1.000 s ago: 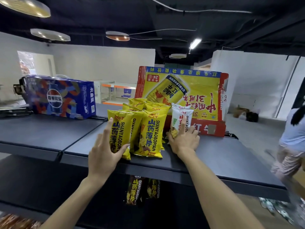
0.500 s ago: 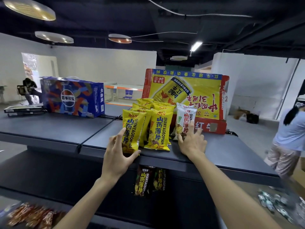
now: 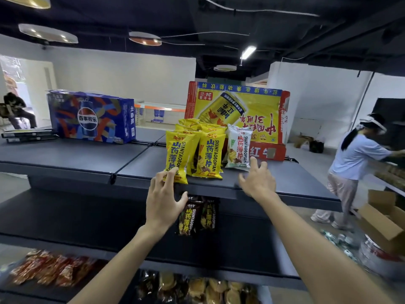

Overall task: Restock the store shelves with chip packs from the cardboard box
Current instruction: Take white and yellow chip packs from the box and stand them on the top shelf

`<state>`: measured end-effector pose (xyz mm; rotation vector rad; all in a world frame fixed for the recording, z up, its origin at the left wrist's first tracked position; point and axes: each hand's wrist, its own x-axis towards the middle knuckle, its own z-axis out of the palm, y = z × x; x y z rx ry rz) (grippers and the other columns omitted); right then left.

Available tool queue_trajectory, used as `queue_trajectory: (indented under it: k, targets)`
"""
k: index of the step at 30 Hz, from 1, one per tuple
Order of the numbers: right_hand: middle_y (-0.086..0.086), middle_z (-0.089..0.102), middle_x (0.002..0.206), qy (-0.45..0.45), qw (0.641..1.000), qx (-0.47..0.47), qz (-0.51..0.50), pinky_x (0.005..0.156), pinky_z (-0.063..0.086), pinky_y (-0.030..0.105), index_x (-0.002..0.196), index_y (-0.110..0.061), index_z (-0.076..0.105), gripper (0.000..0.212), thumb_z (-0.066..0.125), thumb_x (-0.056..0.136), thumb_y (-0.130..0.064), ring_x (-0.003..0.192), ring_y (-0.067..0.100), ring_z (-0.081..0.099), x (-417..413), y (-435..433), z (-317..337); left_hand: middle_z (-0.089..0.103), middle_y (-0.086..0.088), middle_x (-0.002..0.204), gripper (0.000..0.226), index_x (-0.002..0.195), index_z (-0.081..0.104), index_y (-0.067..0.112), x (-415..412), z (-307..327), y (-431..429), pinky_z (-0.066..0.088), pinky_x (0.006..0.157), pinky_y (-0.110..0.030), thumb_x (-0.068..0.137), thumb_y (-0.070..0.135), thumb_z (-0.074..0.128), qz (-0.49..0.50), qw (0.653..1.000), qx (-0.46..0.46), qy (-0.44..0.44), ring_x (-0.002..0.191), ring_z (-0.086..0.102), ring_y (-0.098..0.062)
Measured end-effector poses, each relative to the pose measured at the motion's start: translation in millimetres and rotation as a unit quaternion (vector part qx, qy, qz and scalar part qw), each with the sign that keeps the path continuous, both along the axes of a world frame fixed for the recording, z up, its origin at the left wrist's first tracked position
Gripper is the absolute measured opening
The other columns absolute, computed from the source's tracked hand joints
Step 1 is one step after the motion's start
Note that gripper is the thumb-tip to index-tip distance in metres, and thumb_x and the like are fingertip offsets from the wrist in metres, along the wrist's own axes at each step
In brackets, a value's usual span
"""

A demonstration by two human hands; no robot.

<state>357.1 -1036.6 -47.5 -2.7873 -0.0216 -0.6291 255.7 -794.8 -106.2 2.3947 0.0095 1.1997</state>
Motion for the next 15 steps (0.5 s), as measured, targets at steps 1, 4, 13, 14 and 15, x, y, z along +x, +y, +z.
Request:
queue_trajectory:
  k: [1,4,13,14,15]
  targets:
    - [0.013,0.044,0.13,0.001,1.0,-0.003,0.0,0.088,0.046,0.043,0.14,-0.02,0.032,0.056,0.052,0.093,-0.045,0.113,0.034,0.052,-8,-2,0,0.049,-0.003,0.116,0.068,0.133,0.046,0.02,-3,1,-4,0.054,0.085,-0.039,0.074,0.03,0.079,-0.006,1.0,0.009,0.002,0.109,0.049,-0.024]
    - [0.012,0.049,0.126,0.0,1.0,-0.014,-0.005,0.086,0.046,0.041,0.133,-0.016,0.039,0.048,0.052,0.094,-0.041,0.111,0.033,0.054,-33,-10,-2,0.053,-0.001,0.113,0.058,0.129,0.05,0.019,-7,3,-22,0.054,0.081,-0.037,0.078,0.029,0.075,-0.039,0.999,0.022,0.021,0.106,0.052,-0.022]
    - [0.01,0.054,0.123,0.015,0.998,-0.039,-0.052,0.087,0.046,0.04,0.126,-0.017,0.046,0.041,0.054,0.091,-0.037,0.113,0.032,0.055,-91,-75,-14,0.058,0.012,0.093,0.036,0.116,0.05,0.027,-23,-3,-107,0.049,0.066,-0.032,0.084,0.036,0.063,-0.172,0.976,0.055,0.122,0.088,0.06,-0.013]
    - [0.01,0.054,0.123,0.017,0.997,-0.038,-0.059,0.087,0.045,0.04,0.126,-0.017,0.046,0.041,0.054,0.091,-0.036,0.113,0.033,0.054,-94,-82,-14,0.057,0.012,0.093,0.036,0.116,0.05,0.027,-24,-4,-115,0.049,0.066,-0.032,0.084,0.037,0.063,-0.18,0.974,0.059,0.126,0.087,0.06,-0.012]
    - [0.01,0.054,0.122,0.019,0.997,-0.037,-0.064,0.087,0.045,0.041,0.125,-0.016,0.046,0.041,0.054,0.09,-0.035,0.113,0.033,0.054,-97,-90,-15,0.057,0.012,0.092,0.036,0.116,0.05,0.027,-24,-5,-122,0.049,0.067,-0.032,0.083,0.037,0.063,-0.186,0.972,0.064,0.13,0.087,0.061,-0.012]
